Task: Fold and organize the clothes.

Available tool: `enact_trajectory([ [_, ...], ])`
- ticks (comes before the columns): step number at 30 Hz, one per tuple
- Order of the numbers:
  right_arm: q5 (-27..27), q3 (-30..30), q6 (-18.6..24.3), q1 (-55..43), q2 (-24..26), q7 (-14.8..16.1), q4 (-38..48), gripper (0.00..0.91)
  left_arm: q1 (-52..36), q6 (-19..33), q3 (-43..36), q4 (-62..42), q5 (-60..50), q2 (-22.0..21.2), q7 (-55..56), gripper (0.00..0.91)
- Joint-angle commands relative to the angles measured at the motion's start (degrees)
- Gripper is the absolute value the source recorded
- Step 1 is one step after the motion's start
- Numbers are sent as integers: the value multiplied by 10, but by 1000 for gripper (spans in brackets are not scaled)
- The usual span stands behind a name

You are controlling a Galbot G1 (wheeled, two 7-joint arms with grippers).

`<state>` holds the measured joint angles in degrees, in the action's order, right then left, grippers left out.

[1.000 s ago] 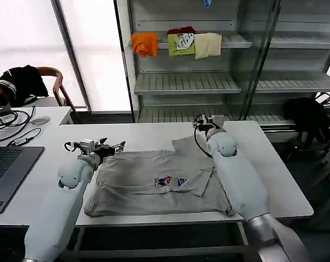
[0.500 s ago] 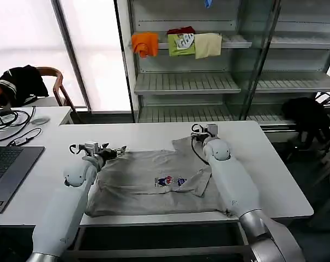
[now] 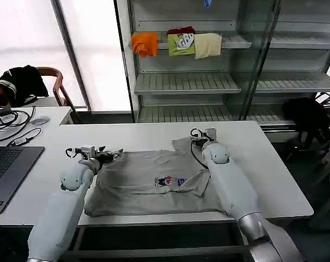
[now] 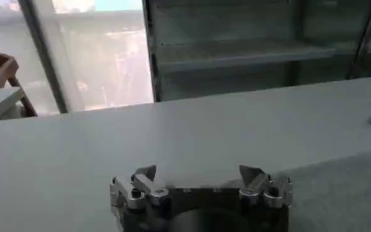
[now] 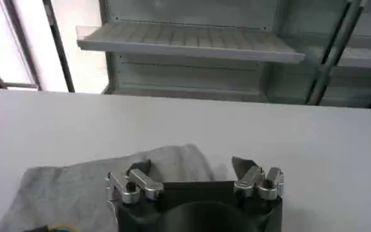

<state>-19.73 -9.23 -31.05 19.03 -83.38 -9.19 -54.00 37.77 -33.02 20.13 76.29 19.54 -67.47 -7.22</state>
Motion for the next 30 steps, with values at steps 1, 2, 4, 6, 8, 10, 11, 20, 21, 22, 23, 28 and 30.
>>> enact_trajectory([
  [1,2,-1,-3,3,-4,0,-4,907,13,0,8,8,3,6,0,907],
  [2,2,-1,-3,4,-4,0,-5,907,14,0,9,8,2,6,0,907],
  [4,2,-1,-4,6,-4,-1,-5,907,16,0,9,8,2,6,0,907],
  [6,2,-2,-4,8,-5,-1,-5,907,17,0,10,8,2,6,0,907],
  [8,1,-3,-5,9,-5,-1,-5,907,18,0,10,6,2,7,0,907],
  [10,1,-3,-5,9,-5,0,-4,907,19,0,10,4,1,7,0,907],
  [11,1,-3,-5,10,-5,0,-3,907,19,0,10,3,1,6,1,907],
  [20,-6,0,-10,19,-1,-8,-12,0,29,0,11,6,0,0,3,20],
  [21,-6,0,-10,20,-1,-9,-13,0,31,0,11,7,0,0,3,20],
  [22,-6,-1,-10,20,-1,-10,-14,0,32,0,11,7,0,0,3,20],
  [23,-6,-1,-10,21,1,-11,-16,0,33,0,12,8,1,-1,3,20],
  [28,-9,0,-9,24,6,-10,-25,0,33,0,14,13,3,0,4,20],
  [30,-12,-1,-9,25,6,-11,-27,0,33,0,14,16,3,-2,5,20],
])
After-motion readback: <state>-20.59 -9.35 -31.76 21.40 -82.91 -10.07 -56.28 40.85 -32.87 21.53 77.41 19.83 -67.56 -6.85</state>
